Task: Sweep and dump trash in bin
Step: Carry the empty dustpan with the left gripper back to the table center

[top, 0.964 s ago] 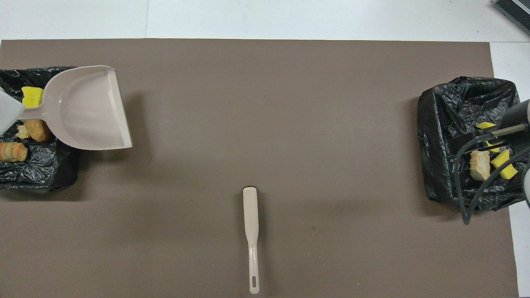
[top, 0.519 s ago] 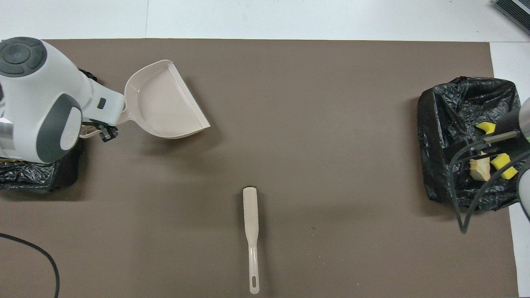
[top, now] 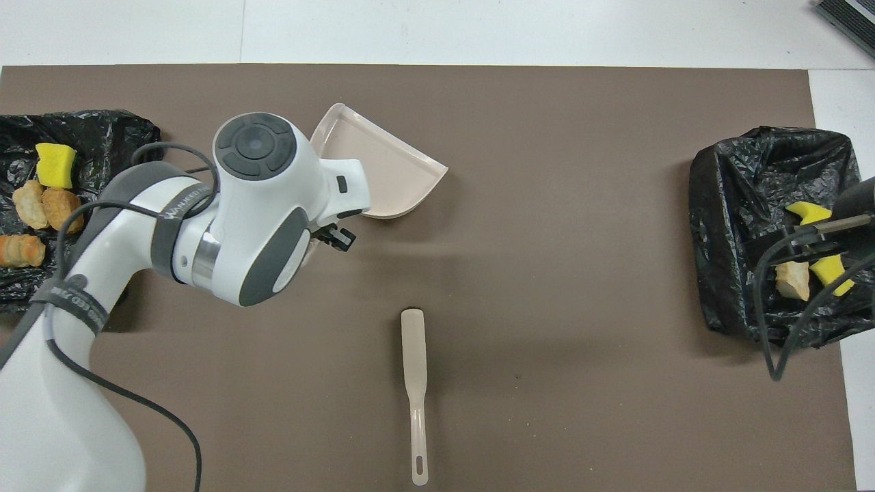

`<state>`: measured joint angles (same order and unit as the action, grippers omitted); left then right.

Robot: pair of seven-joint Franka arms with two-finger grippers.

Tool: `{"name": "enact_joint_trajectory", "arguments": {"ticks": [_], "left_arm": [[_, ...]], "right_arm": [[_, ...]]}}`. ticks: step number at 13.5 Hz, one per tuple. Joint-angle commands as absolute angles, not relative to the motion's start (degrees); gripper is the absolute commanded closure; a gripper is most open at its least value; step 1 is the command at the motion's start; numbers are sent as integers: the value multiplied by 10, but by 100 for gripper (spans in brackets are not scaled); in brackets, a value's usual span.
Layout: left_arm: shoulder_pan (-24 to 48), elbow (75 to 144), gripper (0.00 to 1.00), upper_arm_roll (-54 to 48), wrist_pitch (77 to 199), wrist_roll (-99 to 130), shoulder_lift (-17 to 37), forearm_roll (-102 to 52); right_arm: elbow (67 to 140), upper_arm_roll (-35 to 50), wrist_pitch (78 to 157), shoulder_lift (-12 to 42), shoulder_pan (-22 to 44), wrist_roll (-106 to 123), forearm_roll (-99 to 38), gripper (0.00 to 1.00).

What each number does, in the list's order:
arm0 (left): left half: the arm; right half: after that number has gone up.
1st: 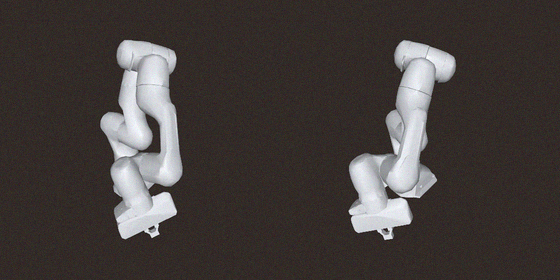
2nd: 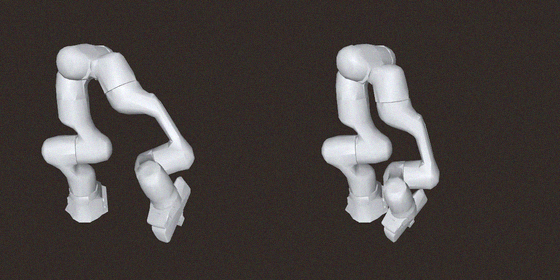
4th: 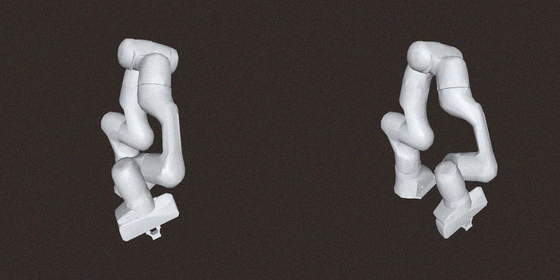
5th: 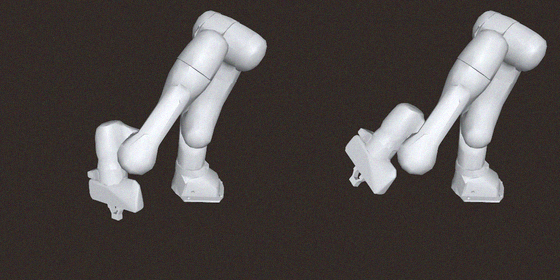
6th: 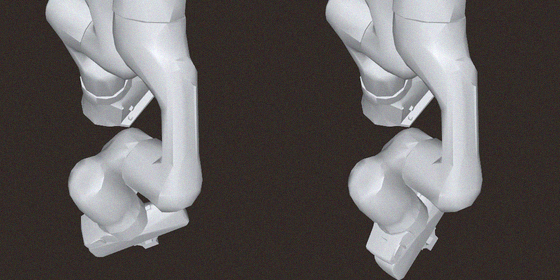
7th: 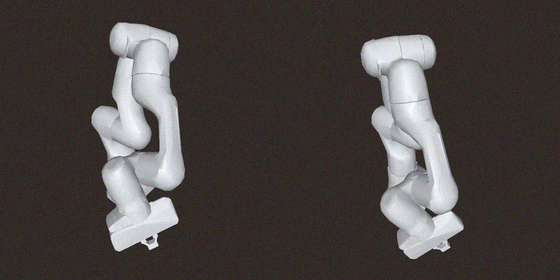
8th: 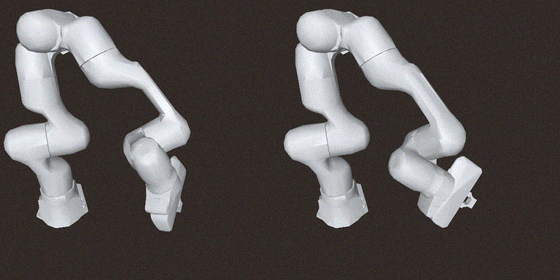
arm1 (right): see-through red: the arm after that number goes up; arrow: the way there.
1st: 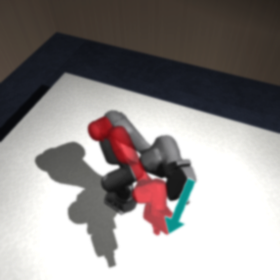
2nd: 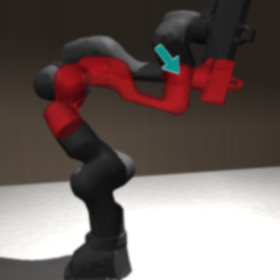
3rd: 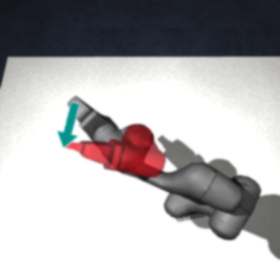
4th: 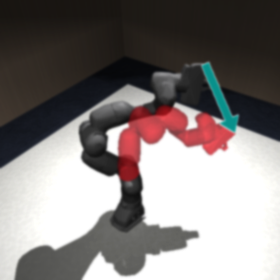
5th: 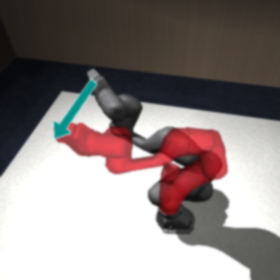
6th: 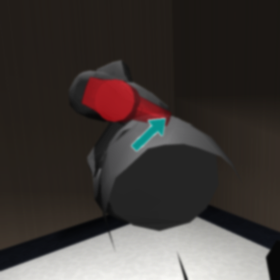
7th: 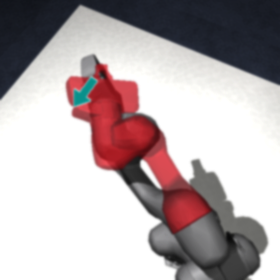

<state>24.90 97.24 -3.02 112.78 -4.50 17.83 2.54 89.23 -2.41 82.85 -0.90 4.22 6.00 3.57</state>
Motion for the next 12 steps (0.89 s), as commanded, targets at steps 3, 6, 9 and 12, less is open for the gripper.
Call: {"name": "enact_joint_trajectory", "arguments": {"ticks": [3,6,9,12], "left_arm": [[308,966,100,-18,1175,169,197,-14],[343,962,100,-18,1185,256,211,-23],[371,941,100,-18,1192,324,249,-26],[372,940,91,-18,1198,325,253,-33]], "right_arm": [[906,6,838,-17,-18,23,11,0],[906,6,860,-18,-18,4,11,0],[909,4,869,-18,-17,-9,11,0],[916,4,903,-18,-16,-44,9,0]]}}
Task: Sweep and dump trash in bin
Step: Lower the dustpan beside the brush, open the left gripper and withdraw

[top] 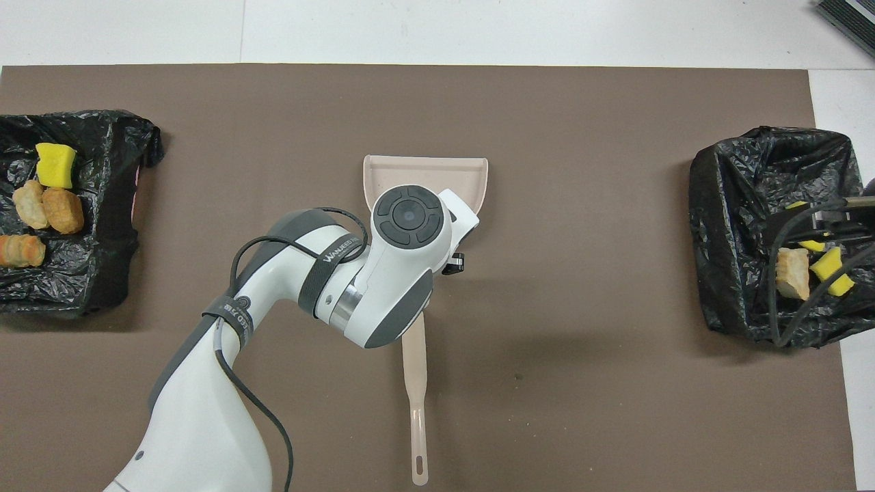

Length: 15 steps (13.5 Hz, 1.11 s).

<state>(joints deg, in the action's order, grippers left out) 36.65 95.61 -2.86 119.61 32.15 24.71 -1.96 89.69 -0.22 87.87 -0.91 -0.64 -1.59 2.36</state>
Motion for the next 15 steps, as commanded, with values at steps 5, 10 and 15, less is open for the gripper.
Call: {"name": "enact_joint_trajectory", "arguments": {"ticks": [5,10,15], "left_arm": [[366,940,56,-18,1189,325,243,-32],[350,953,24,-11,1136,316,203,-25],[267,1029,0,-11,1107,235,95,-23]], "right_arm": [[914,3,907,-17,-15,-48,-4,0],[913,3,907,-17,-14,-47,-4,0],[913,4,907,-17,-14,-47,-4,0]]}}
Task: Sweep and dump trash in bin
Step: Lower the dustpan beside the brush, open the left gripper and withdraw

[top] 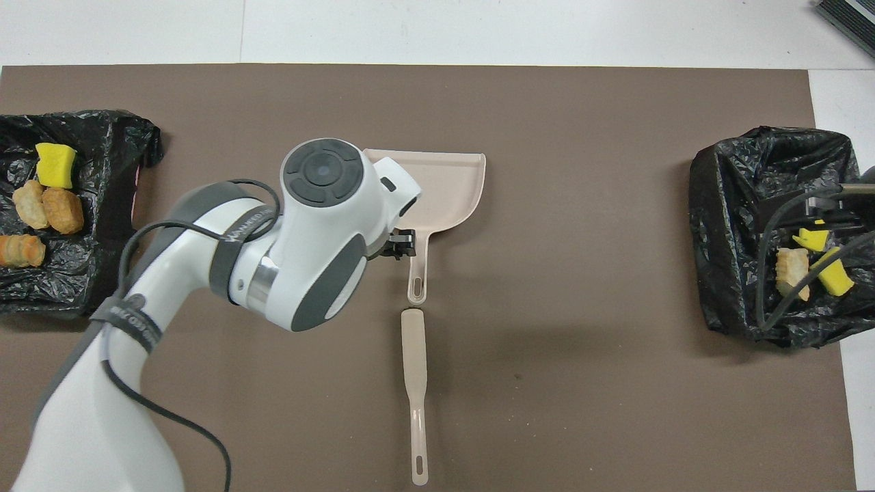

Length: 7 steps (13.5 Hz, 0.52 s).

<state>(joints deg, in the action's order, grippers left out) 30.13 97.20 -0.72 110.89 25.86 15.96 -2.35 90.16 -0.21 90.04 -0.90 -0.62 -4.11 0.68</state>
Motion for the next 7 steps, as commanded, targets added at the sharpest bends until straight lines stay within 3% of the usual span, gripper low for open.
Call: {"name": "enact_joint_trajectory", "arguments": {"ticks": [1,3,7], "left_arm": [[244,1049,0,-11,1106,204,67,-19],[195,1086,0,-11,1096,116,1,-19],[124,1065,0,-11,1019,29,-63,-18]], "right_arm": [[913,3,907,-17,-14,-47,-4,0],[913,3,907,-17,-14,-47,-4,0],[913,4,907,-17,-14,-47,-4,0]]}}
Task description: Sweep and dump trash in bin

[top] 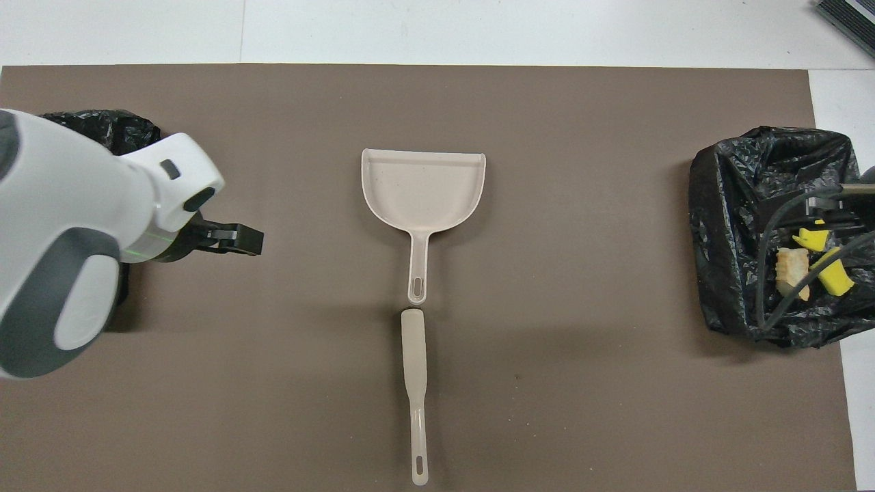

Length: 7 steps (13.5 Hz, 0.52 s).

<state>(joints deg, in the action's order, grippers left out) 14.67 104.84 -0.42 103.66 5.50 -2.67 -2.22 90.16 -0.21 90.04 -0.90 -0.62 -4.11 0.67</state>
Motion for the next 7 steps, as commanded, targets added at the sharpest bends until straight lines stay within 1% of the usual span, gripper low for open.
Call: {"name": "enact_joint_trajectory", "arguments": {"ticks": [1,4,7], "left_arm": [[104,1048,0,-11,997,16,-70,-17],[57,959,0,-10,926,-62,-64,-17],[33,890,0,-11,876,-104,-41,12]], "right_arm": [[913,3,907,-17,-14,-47,-4,0],[913,3,907,-17,-14,-47,-4,0],[913,3,907,-17,-14,-47,-4,0]]}}
